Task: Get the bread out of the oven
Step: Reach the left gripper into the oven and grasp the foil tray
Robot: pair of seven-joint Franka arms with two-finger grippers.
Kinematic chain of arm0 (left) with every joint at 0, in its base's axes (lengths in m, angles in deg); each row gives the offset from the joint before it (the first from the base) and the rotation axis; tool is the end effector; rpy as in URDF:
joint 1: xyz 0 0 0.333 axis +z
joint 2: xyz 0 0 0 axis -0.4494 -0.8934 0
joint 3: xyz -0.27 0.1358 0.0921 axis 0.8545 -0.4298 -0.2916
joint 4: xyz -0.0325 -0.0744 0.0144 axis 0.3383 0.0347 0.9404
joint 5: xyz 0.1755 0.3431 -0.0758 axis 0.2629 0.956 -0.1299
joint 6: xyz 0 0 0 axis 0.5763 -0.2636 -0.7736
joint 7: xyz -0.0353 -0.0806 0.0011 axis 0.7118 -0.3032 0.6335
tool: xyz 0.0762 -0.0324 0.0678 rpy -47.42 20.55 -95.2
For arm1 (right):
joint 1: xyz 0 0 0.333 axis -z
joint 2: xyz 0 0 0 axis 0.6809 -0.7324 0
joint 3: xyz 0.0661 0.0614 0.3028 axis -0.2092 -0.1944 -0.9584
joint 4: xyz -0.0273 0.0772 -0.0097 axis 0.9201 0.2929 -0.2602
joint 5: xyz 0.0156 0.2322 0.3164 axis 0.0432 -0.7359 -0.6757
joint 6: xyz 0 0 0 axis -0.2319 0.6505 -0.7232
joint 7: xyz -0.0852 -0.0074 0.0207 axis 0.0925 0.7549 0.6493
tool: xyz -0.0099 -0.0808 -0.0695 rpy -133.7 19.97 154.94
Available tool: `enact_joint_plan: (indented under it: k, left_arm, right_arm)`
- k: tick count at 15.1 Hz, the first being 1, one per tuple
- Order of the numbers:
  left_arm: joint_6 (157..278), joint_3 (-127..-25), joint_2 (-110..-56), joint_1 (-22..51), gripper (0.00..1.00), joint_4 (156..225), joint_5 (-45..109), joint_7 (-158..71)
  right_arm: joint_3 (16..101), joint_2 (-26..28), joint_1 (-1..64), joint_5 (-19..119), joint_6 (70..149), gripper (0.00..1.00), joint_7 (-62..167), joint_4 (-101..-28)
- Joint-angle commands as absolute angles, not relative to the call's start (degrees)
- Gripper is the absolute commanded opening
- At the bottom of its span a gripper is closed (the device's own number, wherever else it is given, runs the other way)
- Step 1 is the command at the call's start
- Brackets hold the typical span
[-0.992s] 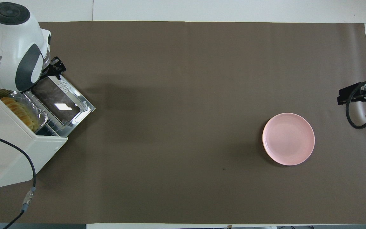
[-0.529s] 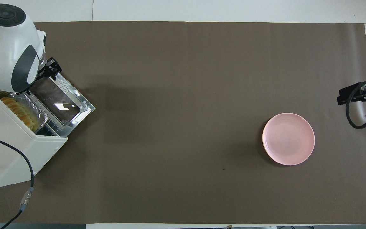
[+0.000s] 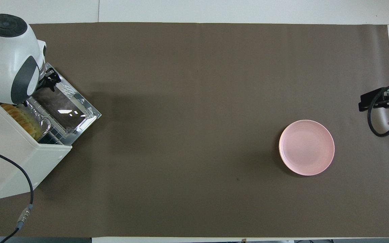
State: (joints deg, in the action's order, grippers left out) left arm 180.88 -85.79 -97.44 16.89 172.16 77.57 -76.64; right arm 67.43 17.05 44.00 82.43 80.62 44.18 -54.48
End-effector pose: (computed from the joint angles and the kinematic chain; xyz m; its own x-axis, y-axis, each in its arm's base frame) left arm 0.6513 -0.0179 0.3817 0.7930 0.5998 0.1065 0.5824 -0.6952 -0.4213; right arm 0.5467 -0.0310 0.6017 0.9958 -0.0593 -0.0693 -0.0570 -0.9978 0.0343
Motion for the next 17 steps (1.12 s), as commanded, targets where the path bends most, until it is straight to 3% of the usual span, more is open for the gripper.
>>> enact_joint_plan:
  k: [1, 14, 17]
  left_arm:
    - [184.18, -85.6, -94.15, 17.65, 1.0, 177.34, 79.0, -77.67]
    - [189.29, -85.43, -92.03, 17.3, 1.0, 183.51, 79.0, -78.2]
    - [189.29, -85.43, -92.03, 17.04, 0.81, 183.51, 79.0, -78.2]
  right_arm:
    - [67.17, 17.56, 44.49, 81.53, 79.71, 1.0, 45.4, -54.49]
    - [67.17, 17.56, 44.49, 81.53, 79.71, 1.0, 45.31, -54.49]
    - [67.17, 17.56, 44.49, 81.53, 79.71, 1.0, 45.31, -54.49]
